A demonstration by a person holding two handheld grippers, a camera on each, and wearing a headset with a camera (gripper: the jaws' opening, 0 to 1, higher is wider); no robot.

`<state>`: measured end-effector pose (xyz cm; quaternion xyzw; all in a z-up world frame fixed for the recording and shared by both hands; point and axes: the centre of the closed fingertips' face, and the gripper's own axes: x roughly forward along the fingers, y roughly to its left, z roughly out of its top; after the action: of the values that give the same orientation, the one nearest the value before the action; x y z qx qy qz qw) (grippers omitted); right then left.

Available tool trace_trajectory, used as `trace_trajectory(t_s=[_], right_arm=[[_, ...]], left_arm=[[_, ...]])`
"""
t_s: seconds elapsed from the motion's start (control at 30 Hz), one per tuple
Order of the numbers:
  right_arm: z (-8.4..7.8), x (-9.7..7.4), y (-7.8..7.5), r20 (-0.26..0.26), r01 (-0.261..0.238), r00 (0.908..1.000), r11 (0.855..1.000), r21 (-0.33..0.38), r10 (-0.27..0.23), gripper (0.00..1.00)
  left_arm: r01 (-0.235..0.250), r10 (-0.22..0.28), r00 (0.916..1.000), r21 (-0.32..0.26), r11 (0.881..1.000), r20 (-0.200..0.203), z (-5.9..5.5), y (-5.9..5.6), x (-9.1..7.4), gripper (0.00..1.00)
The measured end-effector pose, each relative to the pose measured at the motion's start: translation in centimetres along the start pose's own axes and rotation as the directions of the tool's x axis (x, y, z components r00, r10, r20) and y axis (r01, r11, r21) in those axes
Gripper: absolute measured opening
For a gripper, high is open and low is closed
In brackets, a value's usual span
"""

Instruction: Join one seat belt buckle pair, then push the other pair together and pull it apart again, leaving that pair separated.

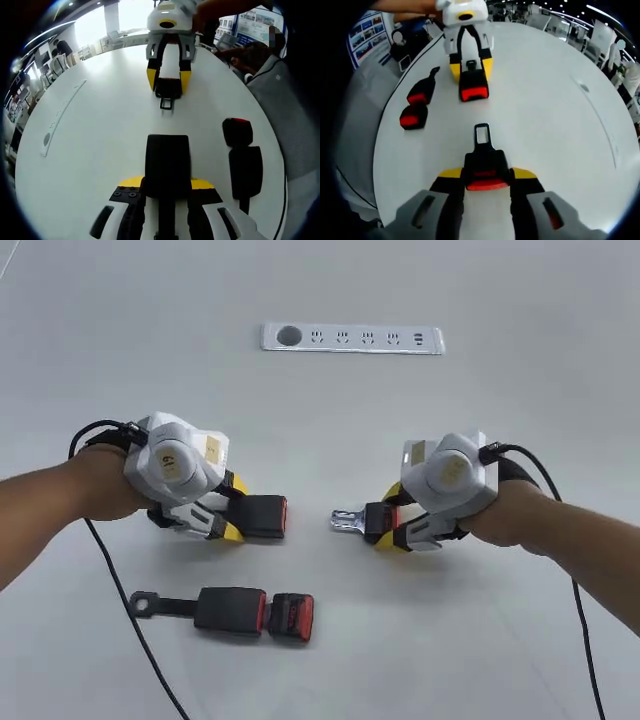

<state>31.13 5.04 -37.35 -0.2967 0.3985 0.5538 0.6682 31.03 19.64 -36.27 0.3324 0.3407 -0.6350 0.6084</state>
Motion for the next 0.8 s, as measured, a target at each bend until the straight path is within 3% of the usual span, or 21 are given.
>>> trace_trajectory(t_s=[0.33,0.4,0.43,0.5,0.8], right_arm=[[1.7,1.1,0.0,0.019,-0.006,0.9998,1.000,-0.015,0.007,0.35],[2.4,1.4,0.0,0.063,-0.016,0.9979,0.999,0.028,0.014,0.36],[2.8,1.7,0.0,0.085,-0.013,0.9963,1.000,0.011,0.012,0.36],[3.3,2.1,0.2,0.077,-0.010,0.9969,1.000,-0.024,0.012,0.36],[5.1,3.3,1.1,0.097,-0.036,0.9945,0.998,-0.048,0.041,0.36]], left_arm=[[0.002,-0.002,1.0000,0.000,1.000,-0.006,0.0,0.1,0.1,0.33],[0.002,-0.002,1.0000,0.001,1.000,-0.008,0.0,0.2,0.1,0.33],[0.002,-0.002,1.0000,0.000,1.000,-0.009,0.0,0.2,0.1,0.33],[0.002,-0.002,0.9999,-0.001,1.000,-0.011,0.0,0.2,0.1,0.33],[0.004,-0.004,0.9999,-0.001,1.000,-0.014,0.0,0.3,0.2,0.33]])
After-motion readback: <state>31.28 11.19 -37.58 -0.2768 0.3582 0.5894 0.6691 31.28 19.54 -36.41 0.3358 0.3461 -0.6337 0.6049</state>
